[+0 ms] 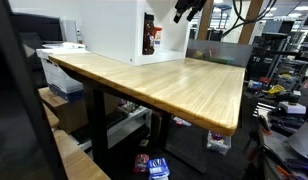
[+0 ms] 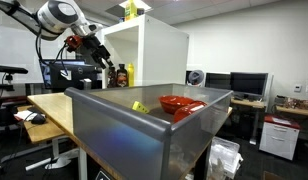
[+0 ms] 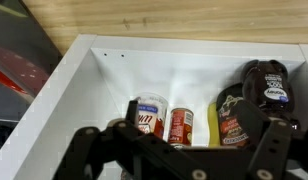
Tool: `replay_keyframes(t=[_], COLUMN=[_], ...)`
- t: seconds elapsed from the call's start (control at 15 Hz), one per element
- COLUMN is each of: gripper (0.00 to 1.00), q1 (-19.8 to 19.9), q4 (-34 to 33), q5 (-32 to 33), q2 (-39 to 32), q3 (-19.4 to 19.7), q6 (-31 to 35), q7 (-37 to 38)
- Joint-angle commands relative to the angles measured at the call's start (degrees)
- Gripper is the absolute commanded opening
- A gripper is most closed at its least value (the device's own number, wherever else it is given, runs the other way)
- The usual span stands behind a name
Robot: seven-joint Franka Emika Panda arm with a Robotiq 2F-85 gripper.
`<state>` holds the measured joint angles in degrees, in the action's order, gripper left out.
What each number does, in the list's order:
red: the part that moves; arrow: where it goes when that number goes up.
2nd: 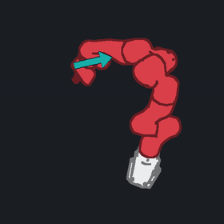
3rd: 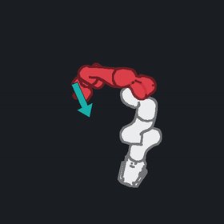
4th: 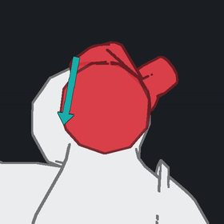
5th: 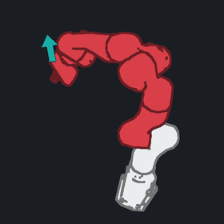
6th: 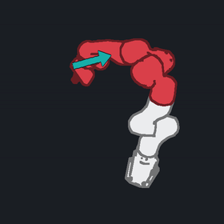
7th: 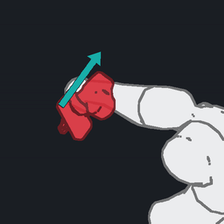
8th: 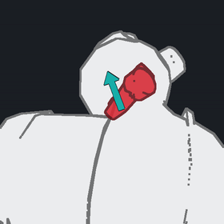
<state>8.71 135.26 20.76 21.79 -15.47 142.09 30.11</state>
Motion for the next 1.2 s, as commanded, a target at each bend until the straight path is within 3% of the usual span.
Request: replay_keyframes(t=[0.0,0.2,0.4,0.6,1.13], gripper=[1.0,1.0,1.0,1.0,1.0], q1=[-0.6,-1.0,-6.1,-8.1,-8.2], q4=[0.4,-0.2,-1.1,-2.3,-2.8], q5=[0.7,-0.4,-10.7,-16.4,-16.2], q2=[-0.4,-0.9,-1.9,-2.0,-0.8], q3=[0.5,1.1,6.0,8.9,11.5], q6=[-0.6,-2.6,-8.4,-14.3,-22.7], q7=[1.5,0.9,-9.3,-14.5,-17.1])
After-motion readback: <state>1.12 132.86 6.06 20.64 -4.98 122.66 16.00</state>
